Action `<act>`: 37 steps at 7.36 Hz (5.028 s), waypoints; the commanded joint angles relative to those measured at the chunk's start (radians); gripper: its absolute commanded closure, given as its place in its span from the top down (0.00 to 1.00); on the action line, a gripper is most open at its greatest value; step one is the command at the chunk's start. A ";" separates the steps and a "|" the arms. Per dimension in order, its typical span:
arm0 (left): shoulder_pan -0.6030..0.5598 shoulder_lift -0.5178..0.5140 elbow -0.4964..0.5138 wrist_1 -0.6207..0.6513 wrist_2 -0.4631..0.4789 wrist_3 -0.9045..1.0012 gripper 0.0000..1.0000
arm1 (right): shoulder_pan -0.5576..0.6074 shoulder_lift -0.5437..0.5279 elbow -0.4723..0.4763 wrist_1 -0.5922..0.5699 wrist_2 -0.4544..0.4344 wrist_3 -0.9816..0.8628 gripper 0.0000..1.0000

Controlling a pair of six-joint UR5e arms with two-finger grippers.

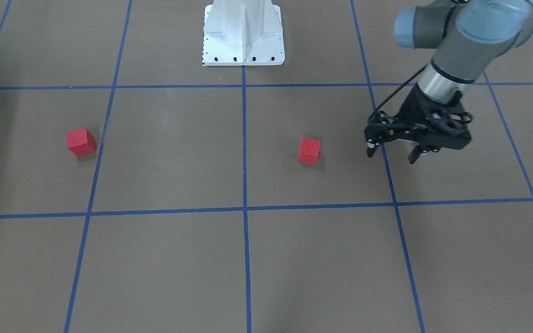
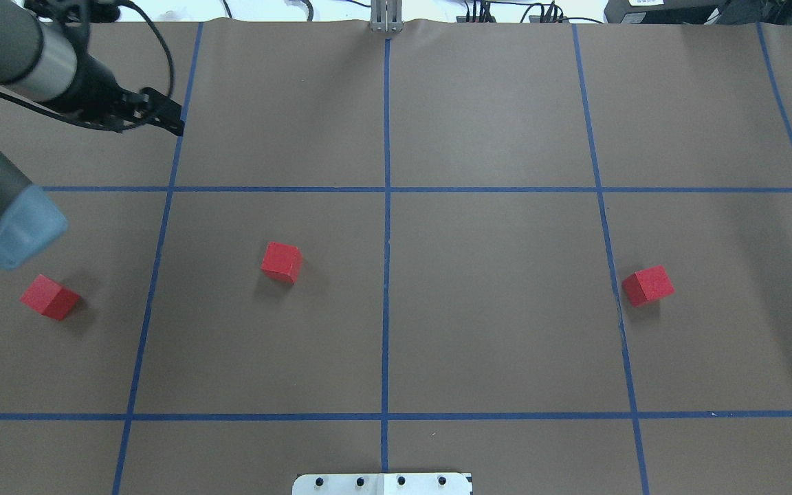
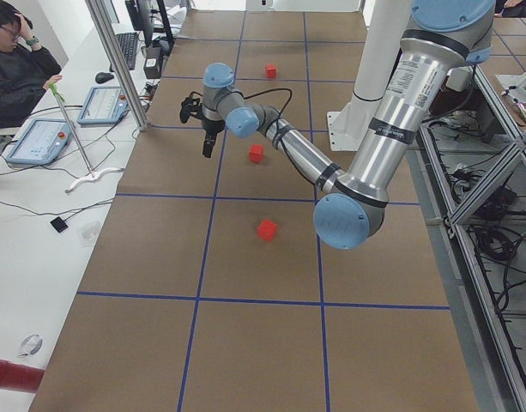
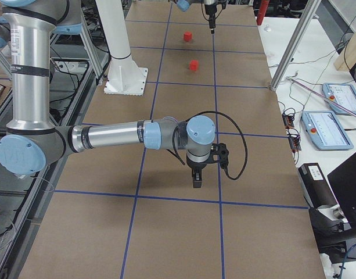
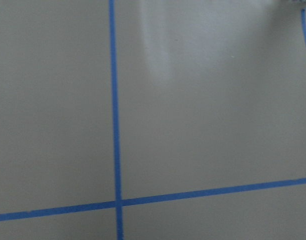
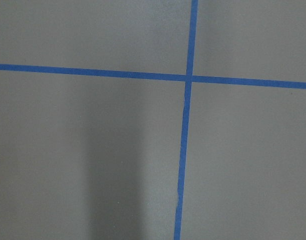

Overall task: Form red blocks into L shape at center
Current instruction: 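Reach the left gripper down and grasp the central red cube, then carry the red cube with the left gripper toward the table center and release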

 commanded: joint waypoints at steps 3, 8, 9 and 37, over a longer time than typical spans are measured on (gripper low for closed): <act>0.297 -0.057 0.060 -0.015 0.319 -0.091 1.00 | 0.000 0.020 -0.017 0.002 0.011 0.030 0.99; 0.331 -0.057 0.138 -0.020 0.327 -0.091 1.00 | -0.002 0.020 -0.019 0.001 0.011 0.035 0.99; 0.331 -0.057 0.152 -0.029 0.327 -0.093 1.00 | -0.002 0.020 -0.019 0.002 0.009 0.035 0.99; 0.341 -0.524 0.660 -0.074 0.316 -0.288 0.99 | -0.002 0.031 -0.030 0.004 0.009 0.030 0.99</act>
